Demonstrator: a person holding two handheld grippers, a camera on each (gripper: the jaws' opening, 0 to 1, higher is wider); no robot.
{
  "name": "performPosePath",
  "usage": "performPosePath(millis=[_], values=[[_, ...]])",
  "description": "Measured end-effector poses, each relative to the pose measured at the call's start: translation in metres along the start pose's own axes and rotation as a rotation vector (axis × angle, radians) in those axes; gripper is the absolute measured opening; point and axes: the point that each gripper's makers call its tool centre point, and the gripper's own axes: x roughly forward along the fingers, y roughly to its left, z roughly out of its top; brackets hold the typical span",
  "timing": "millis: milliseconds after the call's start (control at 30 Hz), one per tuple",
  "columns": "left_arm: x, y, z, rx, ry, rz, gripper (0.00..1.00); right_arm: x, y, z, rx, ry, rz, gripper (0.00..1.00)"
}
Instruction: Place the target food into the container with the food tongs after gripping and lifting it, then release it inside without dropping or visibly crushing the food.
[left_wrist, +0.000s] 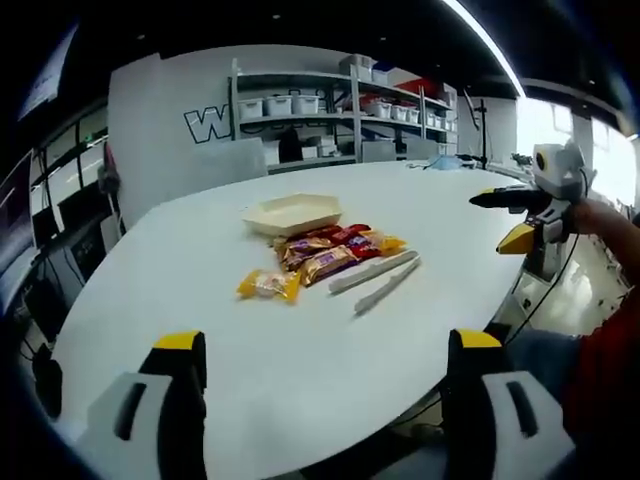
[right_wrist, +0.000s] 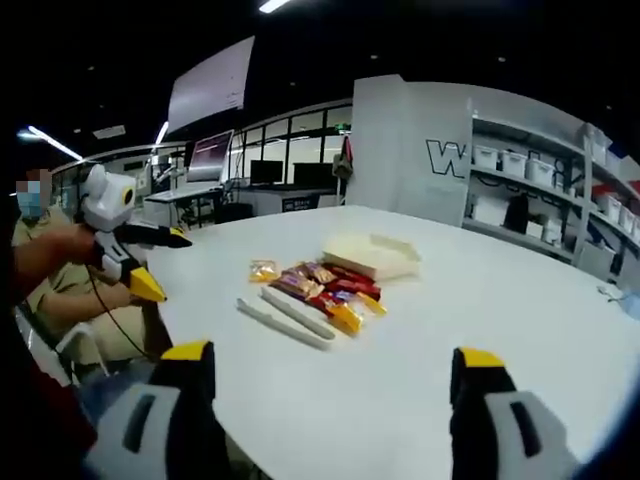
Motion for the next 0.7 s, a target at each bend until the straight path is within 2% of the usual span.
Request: performPosePath(millis=[700], values=[[-0.001, -0.0003, 0.0, 0.01, 0.001, 0.004, 0.99, -0.0012, 0.002, 0.0, -0.01, 0.004, 0.004, 0.98]])
